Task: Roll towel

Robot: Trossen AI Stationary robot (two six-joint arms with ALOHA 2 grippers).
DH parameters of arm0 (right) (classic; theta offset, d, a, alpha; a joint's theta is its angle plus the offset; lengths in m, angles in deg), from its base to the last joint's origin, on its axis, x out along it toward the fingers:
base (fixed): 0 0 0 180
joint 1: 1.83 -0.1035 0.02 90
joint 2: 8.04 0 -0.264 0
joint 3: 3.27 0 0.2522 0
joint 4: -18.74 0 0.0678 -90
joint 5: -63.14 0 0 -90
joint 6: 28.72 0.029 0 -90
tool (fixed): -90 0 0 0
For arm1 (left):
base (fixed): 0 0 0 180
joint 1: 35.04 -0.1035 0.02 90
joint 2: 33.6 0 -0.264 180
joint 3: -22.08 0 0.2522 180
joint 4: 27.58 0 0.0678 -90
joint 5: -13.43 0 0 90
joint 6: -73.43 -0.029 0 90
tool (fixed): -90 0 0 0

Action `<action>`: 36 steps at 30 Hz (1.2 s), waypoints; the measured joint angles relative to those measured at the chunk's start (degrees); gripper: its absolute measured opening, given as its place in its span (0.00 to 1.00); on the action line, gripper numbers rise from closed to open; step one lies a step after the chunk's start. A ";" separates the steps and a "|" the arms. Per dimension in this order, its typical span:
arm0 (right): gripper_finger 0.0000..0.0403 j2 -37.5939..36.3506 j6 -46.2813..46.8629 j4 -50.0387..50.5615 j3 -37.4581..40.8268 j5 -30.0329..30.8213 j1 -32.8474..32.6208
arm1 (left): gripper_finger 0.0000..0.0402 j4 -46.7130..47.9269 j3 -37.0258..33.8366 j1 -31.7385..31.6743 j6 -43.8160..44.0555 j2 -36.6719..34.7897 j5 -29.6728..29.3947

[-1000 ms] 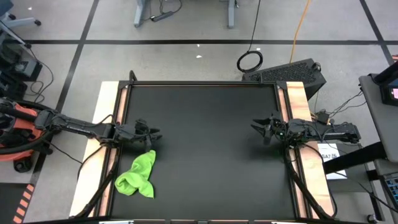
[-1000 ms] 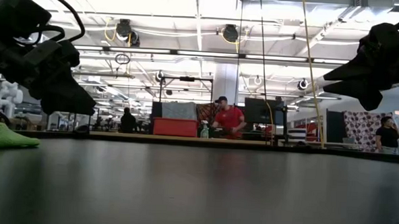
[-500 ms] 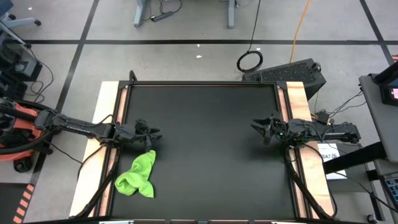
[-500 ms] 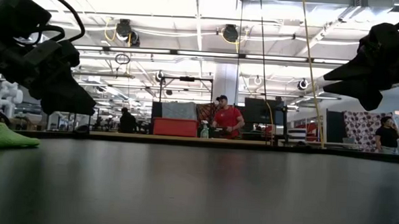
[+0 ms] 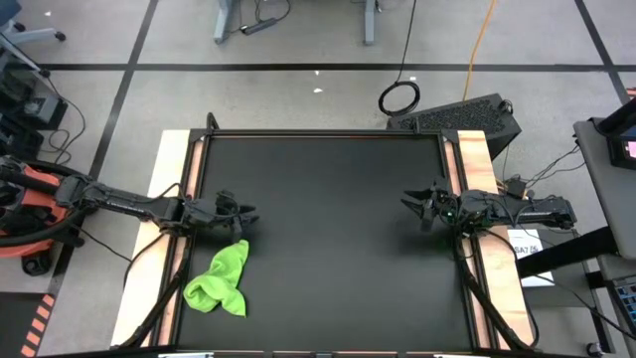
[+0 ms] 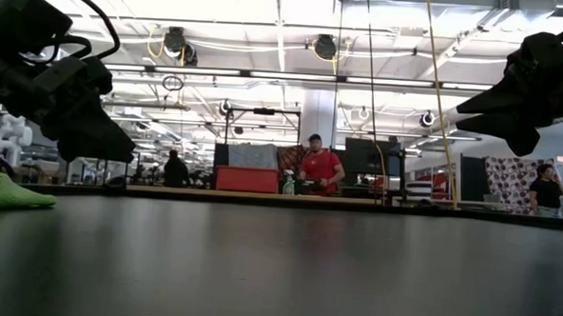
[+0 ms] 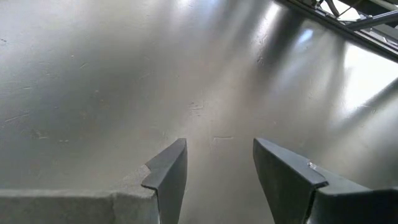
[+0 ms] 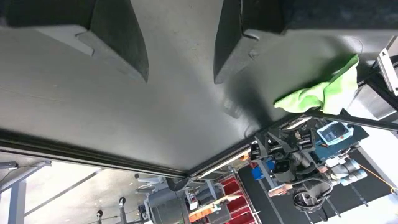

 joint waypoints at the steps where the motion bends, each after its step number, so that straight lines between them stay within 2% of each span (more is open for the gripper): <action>1: 0.43 0.01 0.00 0.00 0.00 0.01 0.00 | 0.47 0.00 0.00 -0.02 0.02 0.00 0.00; 10: 0.43 0.01 -0.64 -2.10 0.02 4.95 0.07 | 0.47 -0.02 0.00 -0.01 0.01 0.00 0.00; 15: 0.43 0.01 -3.50 -1.70 0.02 4.90 0.04 | 0.47 -0.02 0.00 -0.01 0.01 0.00 0.00; 36: 0.43 0.01 -2.99 -1.70 0.02 4.75 0.04 | 0.47 0.00 0.00 -0.02 0.01 0.00 0.00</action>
